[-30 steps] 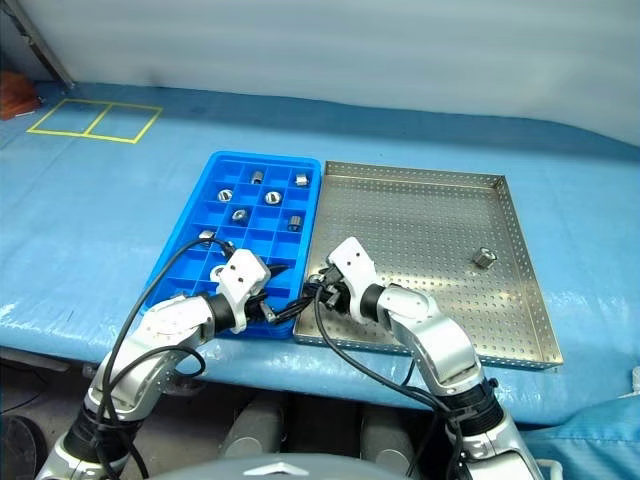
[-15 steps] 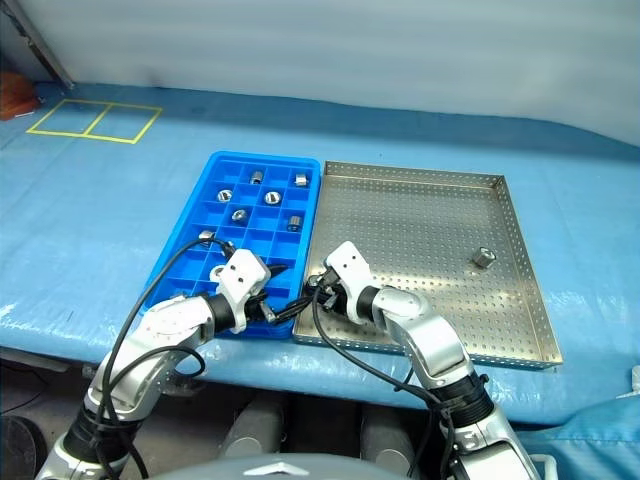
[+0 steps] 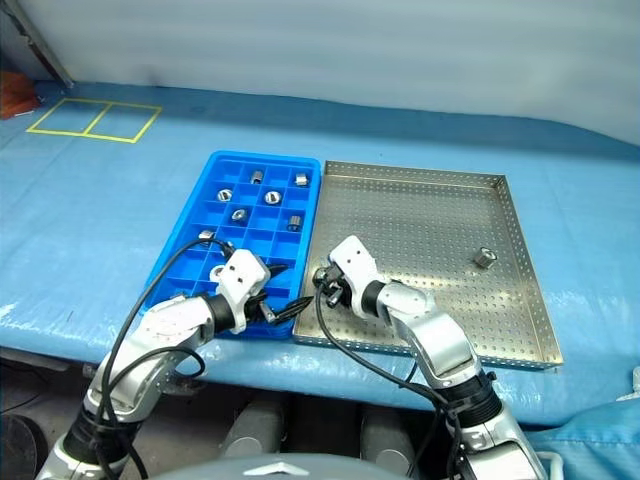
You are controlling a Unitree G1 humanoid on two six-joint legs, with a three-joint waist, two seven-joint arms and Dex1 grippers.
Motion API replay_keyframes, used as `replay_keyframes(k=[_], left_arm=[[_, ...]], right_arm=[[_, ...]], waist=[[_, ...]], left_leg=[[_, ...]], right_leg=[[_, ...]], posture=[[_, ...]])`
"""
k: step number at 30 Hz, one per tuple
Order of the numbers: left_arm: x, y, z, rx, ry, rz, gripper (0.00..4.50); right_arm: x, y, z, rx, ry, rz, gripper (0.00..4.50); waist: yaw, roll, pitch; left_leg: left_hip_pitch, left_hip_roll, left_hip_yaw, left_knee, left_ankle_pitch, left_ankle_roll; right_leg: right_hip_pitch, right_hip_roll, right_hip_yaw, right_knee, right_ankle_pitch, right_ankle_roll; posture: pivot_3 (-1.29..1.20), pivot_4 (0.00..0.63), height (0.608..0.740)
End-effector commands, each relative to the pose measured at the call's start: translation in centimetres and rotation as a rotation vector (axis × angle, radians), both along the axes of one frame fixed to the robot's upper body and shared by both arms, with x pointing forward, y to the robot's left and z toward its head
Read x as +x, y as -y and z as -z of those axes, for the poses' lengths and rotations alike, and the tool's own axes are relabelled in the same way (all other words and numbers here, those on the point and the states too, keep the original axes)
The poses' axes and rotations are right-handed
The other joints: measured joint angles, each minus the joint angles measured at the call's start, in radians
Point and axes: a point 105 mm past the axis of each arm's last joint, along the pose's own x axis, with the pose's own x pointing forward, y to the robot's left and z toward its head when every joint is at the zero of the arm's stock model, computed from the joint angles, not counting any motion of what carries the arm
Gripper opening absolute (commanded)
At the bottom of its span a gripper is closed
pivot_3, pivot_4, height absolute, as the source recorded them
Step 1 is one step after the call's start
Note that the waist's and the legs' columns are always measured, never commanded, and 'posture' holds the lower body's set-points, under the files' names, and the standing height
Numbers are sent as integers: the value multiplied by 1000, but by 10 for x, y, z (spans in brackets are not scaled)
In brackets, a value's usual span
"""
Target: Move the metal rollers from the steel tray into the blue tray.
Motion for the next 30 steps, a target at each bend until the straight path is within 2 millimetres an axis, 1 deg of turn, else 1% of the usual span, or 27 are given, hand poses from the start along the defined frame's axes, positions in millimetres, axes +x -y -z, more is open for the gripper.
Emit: replay_keyframes(k=[1, 3, 6, 9, 13, 15, 19, 22, 25, 29, 30], left_arm=[[-3, -10, -13, -16, 44, -46, 4230], [-6, -18, -15, -13, 49, -82, 4230], [-9, -32, -18, -5, 64, -148, 4230], [-11, -47, -21, 1, 86, -237, 4230], [-15, -60, -22, 0, 93, -321, 4230], [-19, -61, -21, -4, 90, -339, 4230], [-25, -59, -18, -12, 78, -354, 4230], [-28, -58, -16, -18, 71, -359, 4230], [-28, -55, -15, -24, 69, -359, 4230], [-29, -53, -15, -26, 67, -354, 4230], [-28, -52, -15, -27, 66, -348, 4230]], right_arm=[[5, -5, -42, 50, 142, -20, 1039], [6, -12, -52, 63, 173, -49, 1039], [8, -25, -60, 87, 192, -98, 1039], [13, -41, -61, 111, 186, -142, 1039], [22, -60, -57, 135, 174, -184, 1039], [28, -66, -54, 122, 185, -185, 1039], [40, -72, -50, 109, 192, -172, 1039], [44, -74, -46, 99, 186, -174, 1039], [48, -73, -37, 78, 160, -167, 1039], [55, -67, -27, 44, 127, -127, 1039], [55, -65, -27, 41, 131, -122, 1389]], waist=[[1, 0, 0], [3, 0, 0], [7, 0, 0], [17, 0, 0], [39, 0, 0], [52, 0, 0], [89, 0, 0], [116, 0, 0], [141, 0, 0], [166, 0, 0], [170, 0, 0]], left_leg=[[0, 0, 0, 0, 0, 0], [0, 0, 0, -2, 0, 0], [0, 0, 0, -4, 0, 0], [1, 0, 0, -7, 0, 0], [2, 0, 0, -11, 0, 0], [1, 0, 0, -12, 0, 0], [1, 0, -1, -13, 0, 0], [2, 0, -1, -14, 0, -1], [1, 0, -1, -14, 0, -1], [2, 0, 0, -14, 0, -1], [2, 0, 0, -14, 0, -1]], right_leg=[[0, 0, 0, 0, 0, 0], [0, 0, 0, -1, 0, 0], [0, 0, 0, -2, -1, -1], [0, 0, -1, -3, -1, -2], [-1, 0, -1, -3, -2, -2], [-1, 0, -1, -4, -2, -2], [-2, 0, -1, -4, -2, -3], [-2, 0, -2, -4, -3, -4], [-3, 0, -2, -4, -4, -4], [-3, 0, -2, -3, -4, -4], [-3, 0, -2, -3, -4, -4]], posture=[[298, 150, 740], [313, 150, 740], [348, 150, 740], [382, 150, 740], [441, 150, 740], [468, 150, 740], [497, 150, 740], [507, 150, 740], [511, 150, 740], [502, 150, 740], [488, 150, 740]])
